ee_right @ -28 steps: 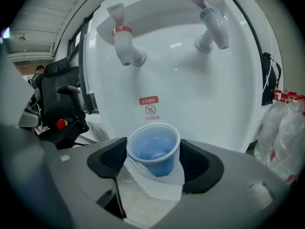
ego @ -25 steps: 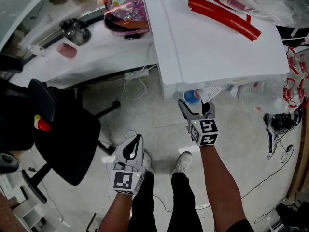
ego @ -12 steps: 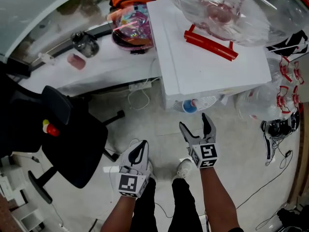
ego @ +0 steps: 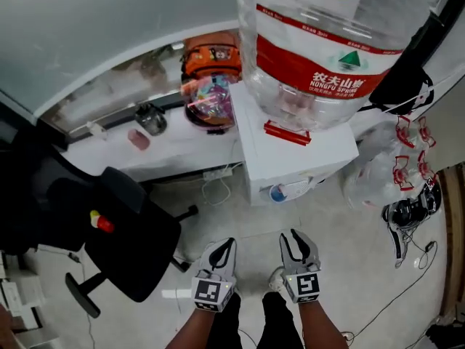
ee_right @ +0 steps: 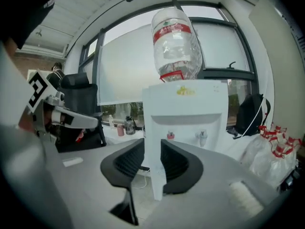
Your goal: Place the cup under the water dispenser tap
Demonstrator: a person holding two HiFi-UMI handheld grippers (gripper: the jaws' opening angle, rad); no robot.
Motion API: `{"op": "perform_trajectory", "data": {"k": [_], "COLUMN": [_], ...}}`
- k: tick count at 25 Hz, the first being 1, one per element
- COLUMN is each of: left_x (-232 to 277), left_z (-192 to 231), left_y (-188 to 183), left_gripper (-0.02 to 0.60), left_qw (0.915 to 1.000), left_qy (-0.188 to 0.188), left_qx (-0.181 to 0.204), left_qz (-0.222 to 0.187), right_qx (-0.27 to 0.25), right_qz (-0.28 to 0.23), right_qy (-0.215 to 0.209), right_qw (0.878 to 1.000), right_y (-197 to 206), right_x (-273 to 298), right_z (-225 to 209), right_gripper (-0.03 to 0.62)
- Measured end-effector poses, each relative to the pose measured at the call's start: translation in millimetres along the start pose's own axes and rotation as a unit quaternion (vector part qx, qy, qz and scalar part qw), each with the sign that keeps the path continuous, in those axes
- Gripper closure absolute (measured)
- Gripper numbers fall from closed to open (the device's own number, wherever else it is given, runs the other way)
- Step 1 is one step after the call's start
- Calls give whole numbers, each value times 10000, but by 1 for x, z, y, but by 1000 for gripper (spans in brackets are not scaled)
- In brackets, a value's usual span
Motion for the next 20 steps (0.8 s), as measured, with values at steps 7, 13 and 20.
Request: {"op": "perform_trajectory", "data": {"k": [7, 13, 20], "left_x": [-18, -39, -55], "left_z": [-18, -36, -45], "left_y": [-52, -86, -136], "left_gripper": [565, 565, 565], "left_qw": [9997, 9987, 9976], "left_qy": [216, 475, 534], "left_qx": [96, 182, 334], "left_qz": [69, 27, -296], "right_qx": [-102, -247, -217], "right_qz": [-410, -551, -673], "right_qy": [96, 62, 207], "right_qw": [9991, 9982, 9973], "right_y": [-77, -143, -181], "right_x": [-45, -79, -100], "right_z": [5, 7, 2], "right_gripper": [592, 592, 592]}}
Point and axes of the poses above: the fingertips, and each gripper's own axes: x forward along the fingers, z to its left, y out of its underside, the point moved 8 cm from there along -x, backward along the fingers, and after that the axes turned 7 degrees about y, right-handed, at the moved point
